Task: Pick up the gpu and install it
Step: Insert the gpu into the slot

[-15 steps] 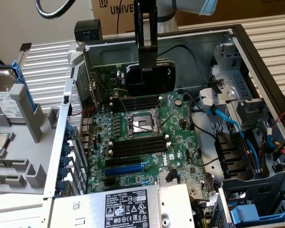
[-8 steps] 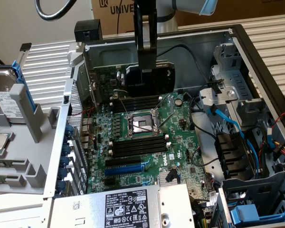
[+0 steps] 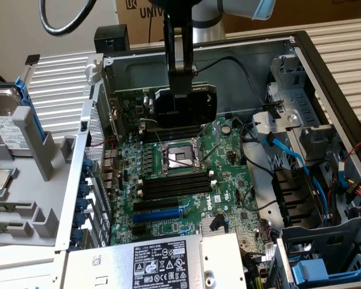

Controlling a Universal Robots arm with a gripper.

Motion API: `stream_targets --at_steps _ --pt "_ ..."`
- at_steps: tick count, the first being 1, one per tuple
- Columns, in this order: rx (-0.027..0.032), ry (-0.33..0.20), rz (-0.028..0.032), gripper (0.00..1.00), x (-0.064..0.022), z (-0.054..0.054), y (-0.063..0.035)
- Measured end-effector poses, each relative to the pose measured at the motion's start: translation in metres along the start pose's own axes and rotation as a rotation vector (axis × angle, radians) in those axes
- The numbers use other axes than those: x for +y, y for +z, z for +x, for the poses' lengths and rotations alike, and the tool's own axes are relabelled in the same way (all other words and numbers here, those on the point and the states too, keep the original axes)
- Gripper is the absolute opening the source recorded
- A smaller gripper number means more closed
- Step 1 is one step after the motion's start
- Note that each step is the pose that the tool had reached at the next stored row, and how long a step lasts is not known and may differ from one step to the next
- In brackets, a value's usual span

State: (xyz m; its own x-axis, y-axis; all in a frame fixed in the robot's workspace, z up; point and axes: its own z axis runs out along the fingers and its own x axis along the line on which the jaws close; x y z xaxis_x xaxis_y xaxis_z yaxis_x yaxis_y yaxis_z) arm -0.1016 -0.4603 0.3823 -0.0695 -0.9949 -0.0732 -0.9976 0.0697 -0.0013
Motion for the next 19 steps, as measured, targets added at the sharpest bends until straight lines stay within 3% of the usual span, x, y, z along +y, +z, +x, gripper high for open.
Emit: stream_targets --at_steps 12,19 --pt "0.0000 0.007 0.0006 0.26 0.0026 0.014 0.0145" --pt "0.0000 0.007 0.0007 0.26 0.0018 0.027 0.0296"
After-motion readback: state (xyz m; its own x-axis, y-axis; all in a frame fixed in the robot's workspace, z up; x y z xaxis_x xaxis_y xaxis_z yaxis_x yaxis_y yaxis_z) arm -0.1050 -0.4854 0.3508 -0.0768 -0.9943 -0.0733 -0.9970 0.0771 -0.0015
